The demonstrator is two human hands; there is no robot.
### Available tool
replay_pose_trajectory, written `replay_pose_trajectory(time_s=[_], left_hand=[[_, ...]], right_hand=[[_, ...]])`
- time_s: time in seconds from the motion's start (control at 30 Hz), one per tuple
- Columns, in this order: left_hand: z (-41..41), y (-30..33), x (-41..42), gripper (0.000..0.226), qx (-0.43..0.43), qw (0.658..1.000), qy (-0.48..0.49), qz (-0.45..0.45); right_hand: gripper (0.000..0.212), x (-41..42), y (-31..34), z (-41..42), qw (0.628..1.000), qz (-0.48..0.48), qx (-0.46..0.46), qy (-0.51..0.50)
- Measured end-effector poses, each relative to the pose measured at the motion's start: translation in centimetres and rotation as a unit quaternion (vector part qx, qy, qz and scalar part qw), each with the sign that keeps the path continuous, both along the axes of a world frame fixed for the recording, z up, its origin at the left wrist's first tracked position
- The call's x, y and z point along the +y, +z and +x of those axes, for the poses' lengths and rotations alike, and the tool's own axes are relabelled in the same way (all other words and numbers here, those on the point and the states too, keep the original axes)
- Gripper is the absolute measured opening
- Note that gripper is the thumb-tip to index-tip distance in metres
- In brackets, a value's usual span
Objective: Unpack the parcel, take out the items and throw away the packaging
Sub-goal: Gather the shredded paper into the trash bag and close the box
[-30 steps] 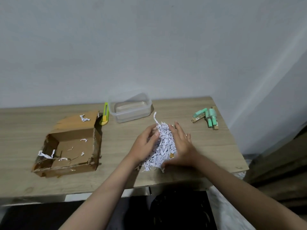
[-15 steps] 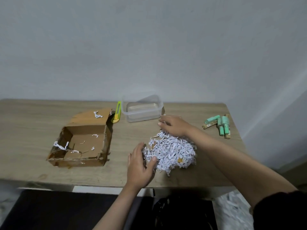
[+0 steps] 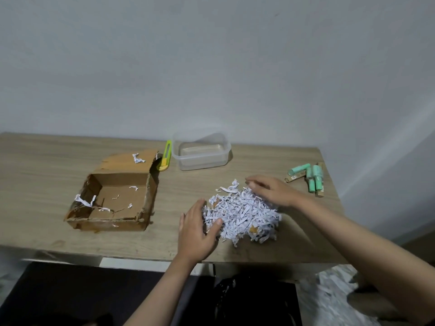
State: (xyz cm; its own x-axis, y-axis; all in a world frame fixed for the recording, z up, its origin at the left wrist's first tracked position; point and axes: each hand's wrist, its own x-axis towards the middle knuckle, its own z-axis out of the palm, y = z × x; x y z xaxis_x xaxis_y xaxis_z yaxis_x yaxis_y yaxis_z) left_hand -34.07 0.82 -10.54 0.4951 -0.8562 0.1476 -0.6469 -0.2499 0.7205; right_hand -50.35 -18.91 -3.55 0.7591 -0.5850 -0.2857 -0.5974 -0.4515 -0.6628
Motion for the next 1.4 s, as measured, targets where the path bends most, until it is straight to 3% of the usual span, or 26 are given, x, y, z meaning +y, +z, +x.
replay_pose_trajectory(time_s=[0.1, 0.27, 0.37, 0.47, 0.63, 0.7, 0.83, 0.97, 1.03, 1.1, 1.17, 1.27, 1.4], left_hand=[[-0.9, 0.4, -0.6, 0.087, 0.003, 1.0, 0.008, 0.009], [-3.7, 0.7, -3.4, 0.079, 0.067, 0.997, -0.023, 0.004], [-4.7, 1.2, -4.6, 0.079, 0.132, 0.991, -0.023, -0.009], [-5.0, 1.1, -5.2, 0.064, 0.235, 0.97, -0.041, -0.041], [-5.9, 1.3, -5.5, 0.039, 0.42, 0.905, -0.049, -0.054], [-6.2, 1.7, -5.9, 0.04, 0.485, 0.872, -0.019, -0.067], [-7.1, 2.4, -6.5, 0.042, 0.637, 0.764, 0.055, -0.086], [-8.5, 2.8, -6.4, 0.049, 0.688, 0.712, 0.07, -0.122], [-9.1, 2.6, -6.2, 0.06, 0.688, 0.71, 0.06, -0.136], [-9.8, 2.9, -5.8, 0.053, 0.661, 0.736, 0.051, -0.14], [-10.8, 3.5, -4.9, 0.036, 0.575, 0.808, 0.039, -0.126], [-12.8, 4.1, -3.6, 0.025, 0.458, 0.884, -0.003, -0.088], [-14.6, 5.4, -0.5, 0.027, 0.524, 0.849, 0.008, -0.064]], right_hand=[[0.091, 2.2, -2.3, -2.0, 0.997, 0.003, -0.06, -0.038], [0.127, 5.6, -5.1, -2.8, 0.989, -0.133, -0.068, -0.007], [0.133, 6.8, -6.7, -2.1, 0.977, -0.202, -0.073, -0.006], [0.129, 7.3, -7.8, -1.1, 0.964, -0.237, -0.114, -0.031], [0.105, 7.4, -7.7, -0.5, 0.956, -0.222, -0.187, -0.034], [0.099, 7.7, -7.3, -0.9, 0.958, -0.155, -0.235, -0.053], [0.067, 8.7, -7.0, -0.4, 0.932, -0.104, -0.31, -0.159], [0.046, 10.2, -6.7, 0.2, 0.887, -0.064, -0.375, -0.261], [0.039, 11.2, -6.2, 0.1, 0.86, -0.036, -0.406, -0.306], [0.035, 12.3, -5.7, -0.3, 0.827, 0.001, -0.435, -0.356], [0.037, 13.6, -5.1, -0.9, 0.8, 0.014, -0.436, -0.411], [0.033, 15.9, -4.1, -2.1, 0.749, 0.029, -0.45, -0.485], [0.024, 19.8, -3.8, -3.2, 0.678, 0.044, -0.473, -0.562]])
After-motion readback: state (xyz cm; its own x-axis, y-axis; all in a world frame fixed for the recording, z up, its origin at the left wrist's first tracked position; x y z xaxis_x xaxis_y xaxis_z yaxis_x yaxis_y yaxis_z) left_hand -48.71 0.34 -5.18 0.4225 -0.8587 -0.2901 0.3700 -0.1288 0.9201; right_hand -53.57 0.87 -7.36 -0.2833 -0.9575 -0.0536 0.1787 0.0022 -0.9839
